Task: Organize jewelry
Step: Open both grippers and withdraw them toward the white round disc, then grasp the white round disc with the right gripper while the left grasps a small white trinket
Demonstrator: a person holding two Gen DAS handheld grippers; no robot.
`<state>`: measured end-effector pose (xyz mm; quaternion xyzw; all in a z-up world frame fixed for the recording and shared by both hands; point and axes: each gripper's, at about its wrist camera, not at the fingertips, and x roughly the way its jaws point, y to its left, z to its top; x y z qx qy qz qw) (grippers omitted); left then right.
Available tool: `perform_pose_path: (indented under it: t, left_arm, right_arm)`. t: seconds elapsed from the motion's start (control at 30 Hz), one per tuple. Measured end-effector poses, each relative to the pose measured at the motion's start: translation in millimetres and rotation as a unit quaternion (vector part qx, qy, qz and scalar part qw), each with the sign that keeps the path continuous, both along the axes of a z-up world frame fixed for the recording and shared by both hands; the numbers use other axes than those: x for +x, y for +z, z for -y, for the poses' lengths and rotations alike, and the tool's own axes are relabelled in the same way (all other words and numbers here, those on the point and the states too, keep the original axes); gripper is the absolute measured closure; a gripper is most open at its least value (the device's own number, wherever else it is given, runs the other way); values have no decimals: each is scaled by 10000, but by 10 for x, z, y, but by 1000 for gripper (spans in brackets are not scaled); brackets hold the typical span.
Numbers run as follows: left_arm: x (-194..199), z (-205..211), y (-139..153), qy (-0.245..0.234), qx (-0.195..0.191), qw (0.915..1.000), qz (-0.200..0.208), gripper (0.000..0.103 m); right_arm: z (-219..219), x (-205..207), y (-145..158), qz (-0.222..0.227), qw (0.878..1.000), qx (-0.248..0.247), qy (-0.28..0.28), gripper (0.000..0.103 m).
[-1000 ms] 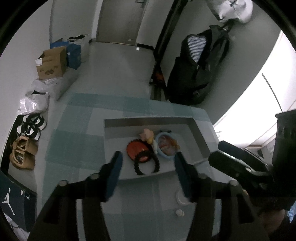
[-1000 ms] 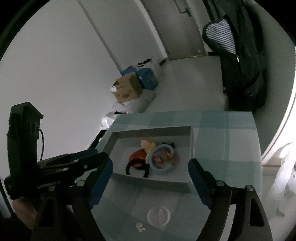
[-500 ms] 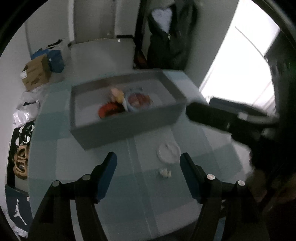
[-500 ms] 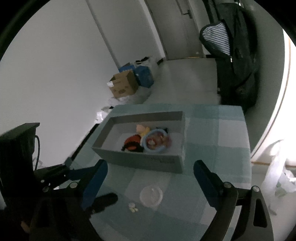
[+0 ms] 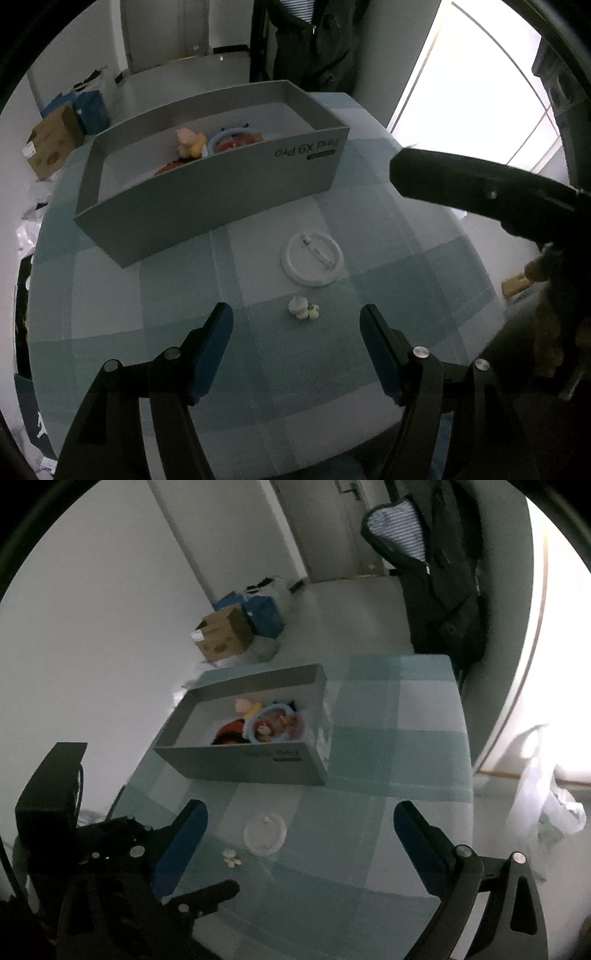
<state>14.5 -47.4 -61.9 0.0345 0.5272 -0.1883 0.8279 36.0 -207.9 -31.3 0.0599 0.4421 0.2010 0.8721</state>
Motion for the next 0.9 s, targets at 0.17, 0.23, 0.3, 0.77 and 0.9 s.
perform_pose_path:
  t: [0.17, 0.23, 0.3, 0.77, 0.9]
  left_arm:
    - [55, 41, -60, 56, 122, 9998, -169, 37]
    - [69, 35, -37, 48, 58, 9999, -139, 37]
    - [38, 1, -32, 27, -34, 9999, -155, 47]
    - [-63, -31, -7, -71, -116, 9998, -147, 92]
    - [-69, -86, 114, 5, -201, 9998, -13, 92]
  right_arm:
    - [52, -2, -14, -88, 9999, 8, -75, 1]
    - [65, -2, -18, -104, 9999, 9, -87, 1]
    - [76, 4, -30, -149, 9998, -20, -111, 1]
    - [119, 13, -50, -244, 9993, -100, -249, 1]
    - [107, 23, -60, -265, 9995, -43, -186, 1]
